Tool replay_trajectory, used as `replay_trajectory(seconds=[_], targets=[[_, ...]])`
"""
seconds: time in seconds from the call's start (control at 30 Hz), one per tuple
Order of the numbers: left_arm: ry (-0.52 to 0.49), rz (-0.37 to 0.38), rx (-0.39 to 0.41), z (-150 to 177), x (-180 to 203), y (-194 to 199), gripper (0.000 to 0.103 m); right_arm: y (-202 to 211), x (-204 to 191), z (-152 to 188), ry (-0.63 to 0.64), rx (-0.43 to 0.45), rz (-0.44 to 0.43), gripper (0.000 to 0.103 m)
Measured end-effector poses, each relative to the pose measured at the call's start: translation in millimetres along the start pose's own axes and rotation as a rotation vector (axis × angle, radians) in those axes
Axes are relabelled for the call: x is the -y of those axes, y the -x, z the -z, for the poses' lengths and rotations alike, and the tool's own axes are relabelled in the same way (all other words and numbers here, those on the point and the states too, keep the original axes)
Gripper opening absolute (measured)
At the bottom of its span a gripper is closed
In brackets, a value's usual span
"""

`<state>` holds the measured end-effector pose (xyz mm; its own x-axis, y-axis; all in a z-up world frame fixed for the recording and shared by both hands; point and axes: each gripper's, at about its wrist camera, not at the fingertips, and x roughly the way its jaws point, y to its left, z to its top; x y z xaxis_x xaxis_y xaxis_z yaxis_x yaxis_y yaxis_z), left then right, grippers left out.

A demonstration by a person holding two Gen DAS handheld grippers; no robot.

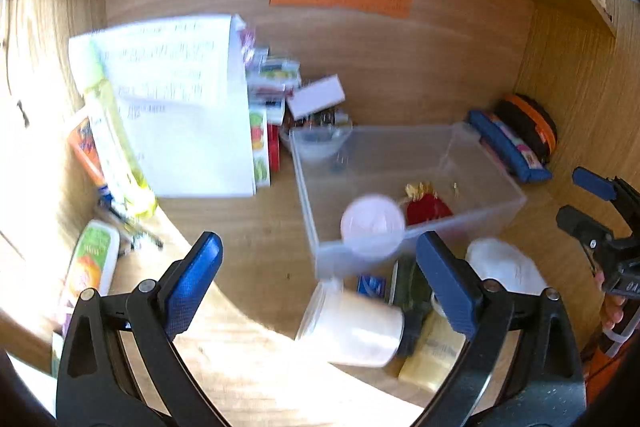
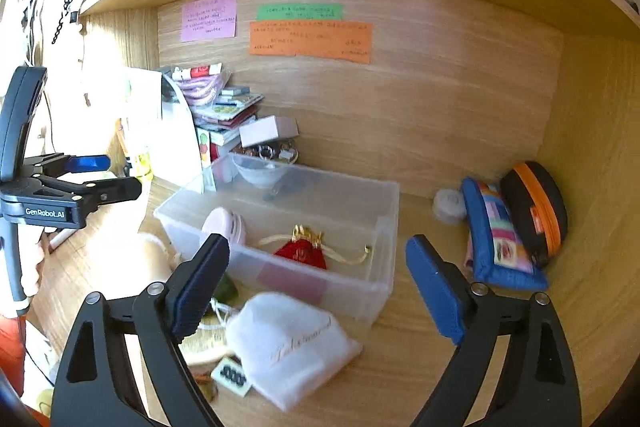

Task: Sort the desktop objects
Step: 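Move both grippers back toward the cluttered items on the desk, then grasp the white cloth pouch with the right gripper while the left grasps the white cup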

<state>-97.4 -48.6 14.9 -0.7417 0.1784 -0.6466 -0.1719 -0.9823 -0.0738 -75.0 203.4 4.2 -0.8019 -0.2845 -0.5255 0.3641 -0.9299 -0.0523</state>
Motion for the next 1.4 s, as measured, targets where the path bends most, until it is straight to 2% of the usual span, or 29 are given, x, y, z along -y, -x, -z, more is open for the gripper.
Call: replay_trajectory(seconds=[0.47,0.6,0.9,1.07,1.3,1.4], targets=[[-0.004,0.021,-0.157,55.4,2.9,-27.5,0.1,-17.1,0.2,48.5,-0.064,-0.152,-0.027,0.089],[0.007,0.048,-0.174,61.4,2.0,-35.0,0.1,-34.9,-3.4,56.9,-0.073,-0.21,-0.032,0.089],[-0.005,0.016,-0.239,63.3,4.8,-60.4,0.1,-70.9,-0.5,60.4,-0.101,-0.297,-0.071,0.09],[0.01,-0.022,-0.243,62.1,5.0,-68.8,0.1,-87.7,8.4,57.9,-0.143,-0.351,-0.131,0.1],[-0.017,-0.038,-0.236,63.1,8.0,-77.4,0.1,-94.7,8.0,59.2,-0.132,-0.359,-0.18,0.1],[-0.015,-0.043,-0.235,62.9,9.2,-77.7,0.1,-93.0,4.0,59.1,-0.098,-0.337,-0.177,0.096]])
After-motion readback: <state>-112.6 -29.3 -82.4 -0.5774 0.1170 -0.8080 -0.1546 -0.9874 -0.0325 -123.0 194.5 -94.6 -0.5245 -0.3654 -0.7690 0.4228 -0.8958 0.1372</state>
